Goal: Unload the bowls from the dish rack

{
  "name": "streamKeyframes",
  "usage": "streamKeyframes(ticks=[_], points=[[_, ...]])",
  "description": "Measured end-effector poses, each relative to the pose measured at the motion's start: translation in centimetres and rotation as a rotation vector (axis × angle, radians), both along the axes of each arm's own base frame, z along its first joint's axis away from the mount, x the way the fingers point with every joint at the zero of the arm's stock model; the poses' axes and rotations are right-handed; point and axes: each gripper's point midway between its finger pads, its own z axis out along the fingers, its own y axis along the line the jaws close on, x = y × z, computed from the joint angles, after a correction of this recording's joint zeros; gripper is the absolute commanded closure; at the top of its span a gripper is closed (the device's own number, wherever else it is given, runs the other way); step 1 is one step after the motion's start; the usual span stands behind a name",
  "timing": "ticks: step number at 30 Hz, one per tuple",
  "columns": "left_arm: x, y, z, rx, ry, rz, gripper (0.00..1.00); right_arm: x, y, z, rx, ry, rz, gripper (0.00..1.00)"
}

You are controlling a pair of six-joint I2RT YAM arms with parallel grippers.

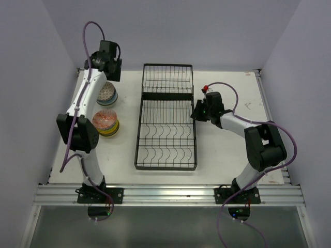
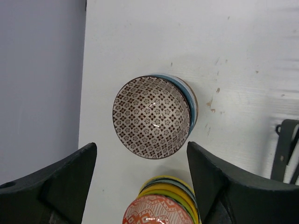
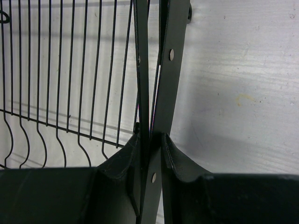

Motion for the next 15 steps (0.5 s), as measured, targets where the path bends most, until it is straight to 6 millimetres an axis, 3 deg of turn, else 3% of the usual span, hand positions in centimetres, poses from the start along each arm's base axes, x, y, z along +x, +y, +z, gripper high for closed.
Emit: streamKeyframes(ticks=[1,2,4,6,8,11,12,15], points=[[-0.3,-0.3,1.4,0.003,-0.031,-0.01,0.15,0.0,0.0,0.0,0.0,0.0,0.0,0.9],[-0.6,-0.8,3.0,0.002,-0.071,-0.022,0.14,0.0,0.0,0.0,0.0,0.0,0.0,0.74],[-1.6,-2.7,6.1,-0.005,-0.177,-0.07,0.11,0.0,0.0,0.0,0.002,0.001,-0.003,0.57],[-4.5,-6.1,8.7,-0.042,-0.279,-0.173,0.09,-0.5,-0.2,-1.3,-0.009,0.04,-0.01,0.43],[-8.2,-9.8,10.7,-0.139,-0.411,-0.309,0.02,-1.5,-0.7,-2.9,-0.034,0.093,-0.018,0.37],[-12.9,-11.0,11.4,-0.257,-0.562,-0.412,0.01,-1.8,-1.3,-3.2,-0.06,0.108,-0.031,0.25],[-13.8,-10.7,11.2,-0.278,-0.61,-0.418,0.0,-1.8,-1.5,-3.1,-0.073,0.109,-0.036,0.07],[-15.1,-10.0,9.1,-0.297,-0.655,-0.417,0.0,-2.1,-2.3,-2.6,-0.113,0.109,-0.046,0.01]])
